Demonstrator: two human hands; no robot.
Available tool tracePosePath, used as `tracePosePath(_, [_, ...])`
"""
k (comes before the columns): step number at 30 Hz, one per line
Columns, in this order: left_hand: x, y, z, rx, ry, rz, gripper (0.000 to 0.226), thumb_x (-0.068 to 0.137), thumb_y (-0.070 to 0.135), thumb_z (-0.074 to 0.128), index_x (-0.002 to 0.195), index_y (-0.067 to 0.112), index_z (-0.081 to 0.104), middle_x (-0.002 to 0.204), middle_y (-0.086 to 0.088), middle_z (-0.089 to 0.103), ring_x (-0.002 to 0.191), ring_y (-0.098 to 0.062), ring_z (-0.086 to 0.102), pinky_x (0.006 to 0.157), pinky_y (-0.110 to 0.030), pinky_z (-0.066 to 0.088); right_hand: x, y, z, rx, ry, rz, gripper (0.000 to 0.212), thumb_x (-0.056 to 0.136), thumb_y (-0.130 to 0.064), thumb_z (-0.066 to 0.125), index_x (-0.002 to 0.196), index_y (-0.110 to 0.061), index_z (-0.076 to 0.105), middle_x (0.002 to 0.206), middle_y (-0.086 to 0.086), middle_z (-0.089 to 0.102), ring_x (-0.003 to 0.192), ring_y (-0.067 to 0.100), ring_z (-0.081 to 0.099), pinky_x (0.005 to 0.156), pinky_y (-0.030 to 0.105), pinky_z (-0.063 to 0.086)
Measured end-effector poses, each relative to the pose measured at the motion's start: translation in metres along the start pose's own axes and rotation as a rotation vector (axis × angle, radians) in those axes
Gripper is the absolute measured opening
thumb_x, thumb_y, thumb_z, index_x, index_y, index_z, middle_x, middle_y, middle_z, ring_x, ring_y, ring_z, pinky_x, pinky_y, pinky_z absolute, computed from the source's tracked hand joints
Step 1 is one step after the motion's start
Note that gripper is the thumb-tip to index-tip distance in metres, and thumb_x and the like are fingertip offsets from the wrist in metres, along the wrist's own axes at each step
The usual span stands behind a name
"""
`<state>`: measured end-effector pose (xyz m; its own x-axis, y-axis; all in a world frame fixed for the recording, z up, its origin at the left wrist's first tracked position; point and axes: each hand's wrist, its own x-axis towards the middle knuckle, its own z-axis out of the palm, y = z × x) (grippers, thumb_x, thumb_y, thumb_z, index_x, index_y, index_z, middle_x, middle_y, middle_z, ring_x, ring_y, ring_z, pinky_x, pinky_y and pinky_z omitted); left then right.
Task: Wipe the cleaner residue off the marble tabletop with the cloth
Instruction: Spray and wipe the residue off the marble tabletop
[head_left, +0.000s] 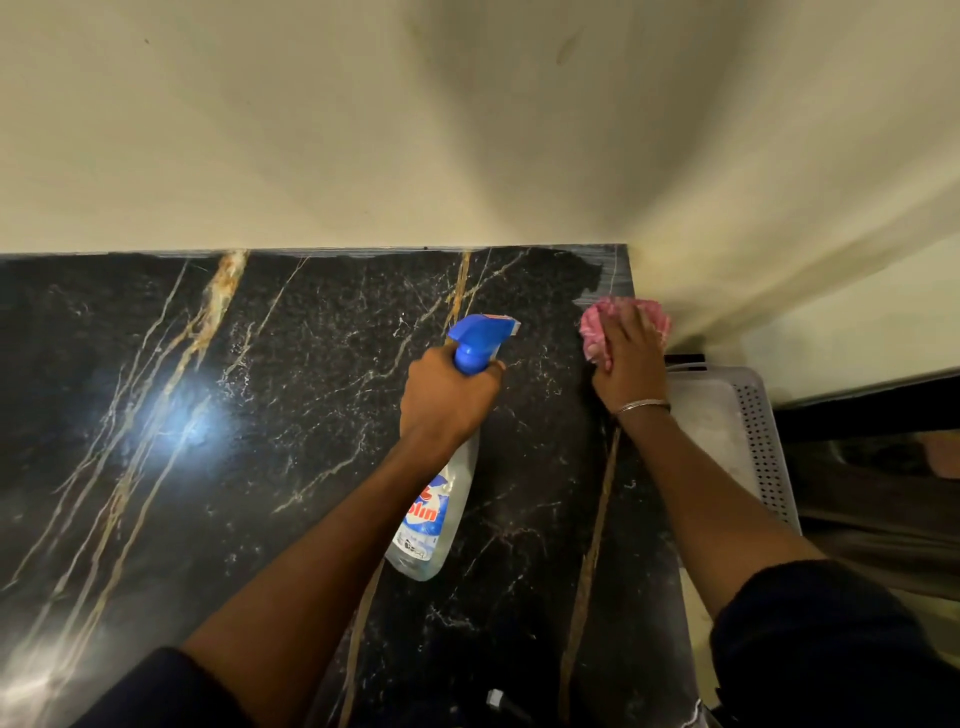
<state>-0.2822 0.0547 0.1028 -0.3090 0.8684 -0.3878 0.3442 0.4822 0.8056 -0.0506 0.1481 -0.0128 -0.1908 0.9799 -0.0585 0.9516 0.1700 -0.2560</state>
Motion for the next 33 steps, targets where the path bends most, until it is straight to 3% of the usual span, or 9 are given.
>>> tracePosePath(2, [0.002,0.002,-0.002,-0.015,-0.003,-0.009,0.025,0.070,0.043,0.061,0.082,0.021,0.062,0.073,-0.006,0.068,0.067,-0.024,0.068,0.072,-0.048,0.059,0.005,0.004,0.001,0.053,0.032,0.106,0.082,0.075,-0.008,0.067,0.148,-0.019,0.029,0.154,0.012,0.026,0.144,0.038,0.017,0.117,0.052,0.025])
tracePosePath(7, [0.007,-0.002,-0.006,-0.026,-0.003,-0.005,0.016,0.078,0.033,0.066,0.083,0.018,0.063,0.073,-0.007,0.069,0.067,-0.025,0.067,0.071,-0.048,0.059,0.010,-0.030,0.011,-0.017,0.045,0.238,0.081,0.077,-0.019,0.068,0.148,-0.014,0.030,0.157,0.016,0.020,0.146,0.040,0.010,0.120,0.046,0.003])
tracePosePath(10, [0.012,-0.002,-0.005,-0.017,-0.001,-0.014,0.019,0.076,0.036,0.066,0.081,0.018,0.063,0.072,-0.006,0.069,0.065,-0.022,0.067,0.071,-0.046,0.060,0.018,-0.051,0.019,-0.086,-0.002,0.072,0.078,0.081,-0.023,0.061,0.149,-0.014,0.026,0.157,0.017,0.021,0.146,0.038,0.012,0.119,0.053,0.012])
tracePosePath(15, [0.020,0.005,-0.003,-0.006,0.019,-0.016,0.021,0.072,0.037,0.065,0.076,0.016,0.063,0.067,-0.006,0.067,0.062,-0.023,0.065,0.067,-0.043,0.059,0.023,-0.088,0.031,0.041,-0.007,-0.226,0.060,0.080,-0.014,0.058,0.139,-0.008,0.045,0.150,0.017,0.037,0.142,0.039,0.026,0.116,0.054,0.023])
tracePosePath(18, [0.027,0.007,-0.002,-0.007,0.038,0.002,0.016,0.076,0.033,0.068,0.071,0.019,0.061,0.062,-0.002,0.063,0.057,-0.018,0.060,0.065,-0.040,0.056,0.035,-0.066,0.027,-0.030,-0.035,-0.340,0.065,0.078,-0.014,0.059,0.140,-0.010,0.043,0.149,0.016,0.038,0.142,0.039,0.026,0.116,0.055,0.020])
tracePosePath(21, [0.034,0.009,-0.005,-0.033,0.053,0.031,0.014,0.081,0.029,0.068,0.072,0.024,0.058,0.061,0.003,0.060,0.056,-0.013,0.058,0.063,-0.035,0.054,0.049,-0.031,0.014,-0.101,-0.020,-0.179,0.077,0.077,-0.016,0.060,0.148,-0.016,0.030,0.153,0.015,0.029,0.144,0.039,0.017,0.118,0.056,0.012])
tracePosePath(24, [0.037,0.009,-0.008,-0.056,0.059,0.034,0.013,0.082,0.027,0.068,0.075,0.021,0.060,0.066,-0.003,0.064,0.060,-0.016,0.061,0.065,-0.037,0.055,0.063,0.000,0.001,-0.116,0.031,-0.019,0.084,0.074,-0.014,0.066,0.148,-0.016,0.026,0.152,0.018,0.029,0.143,0.039,0.019,0.118,0.053,0.017])
tracePosePath(29, [0.041,0.007,-0.017,-0.077,0.060,0.030,0.012,0.084,0.024,0.068,0.077,0.021,0.059,0.069,-0.006,0.064,0.061,-0.015,0.059,0.067,-0.035,0.055,0.072,-0.027,0.002,-0.129,0.024,0.218,0.082,0.079,-0.021,0.067,0.148,-0.013,0.023,0.152,0.020,0.026,0.143,0.043,0.017,0.119,0.052,0.014])
tracePosePath(33, [0.042,0.004,-0.028,-0.086,0.090,0.012,0.013,0.082,0.027,0.069,0.074,0.020,0.061,0.064,-0.002,0.062,0.057,-0.012,0.057,0.064,-0.037,0.055,0.087,-0.093,0.015,-0.089,-0.040,0.105,0.081,0.079,-0.028,0.066,0.148,-0.014,0.025,0.155,0.019,0.024,0.144,0.042,0.016,0.119,0.055,0.012])
